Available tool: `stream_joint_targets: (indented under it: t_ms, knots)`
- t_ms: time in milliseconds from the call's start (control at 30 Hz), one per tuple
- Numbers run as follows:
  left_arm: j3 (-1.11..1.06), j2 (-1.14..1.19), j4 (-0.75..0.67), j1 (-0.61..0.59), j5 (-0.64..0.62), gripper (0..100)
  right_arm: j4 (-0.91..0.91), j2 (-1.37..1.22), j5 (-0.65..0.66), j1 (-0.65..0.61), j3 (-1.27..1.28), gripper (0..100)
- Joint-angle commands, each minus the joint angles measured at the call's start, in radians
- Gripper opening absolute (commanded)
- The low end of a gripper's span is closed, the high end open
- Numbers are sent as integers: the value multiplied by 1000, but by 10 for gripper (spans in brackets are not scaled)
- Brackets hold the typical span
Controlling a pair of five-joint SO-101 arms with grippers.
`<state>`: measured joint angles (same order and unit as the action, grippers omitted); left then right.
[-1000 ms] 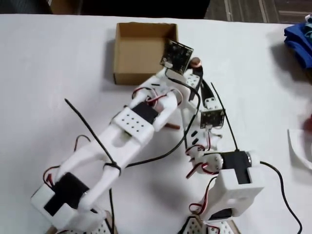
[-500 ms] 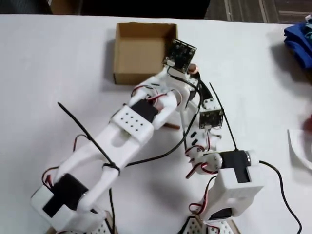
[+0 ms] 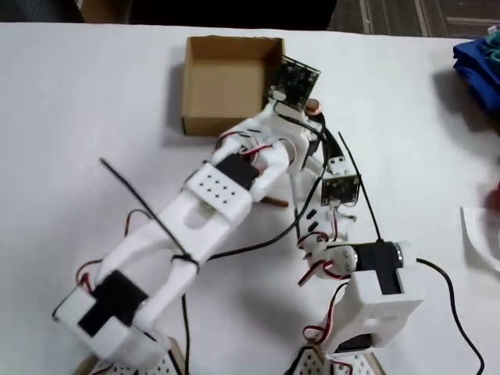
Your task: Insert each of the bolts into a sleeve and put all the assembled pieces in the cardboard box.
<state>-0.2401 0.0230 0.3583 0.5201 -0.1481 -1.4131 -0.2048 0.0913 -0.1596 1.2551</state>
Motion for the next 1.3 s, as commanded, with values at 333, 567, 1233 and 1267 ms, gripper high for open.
stream_joint_targets:
  t_ms: [333,567,1233,1267]
  knots:
    - [174,63,144,-5,78,27,-10,61,-8,16,-5,19]
    - [174,58,144,-41,141,28,-10,54,-8,16,-5,19]
    - [182,57,204,-49,215,128,-10,54,-8,16,-8,19]
    - [182,57,204,-49,215,128,-10,54,-8,16,-8,19]
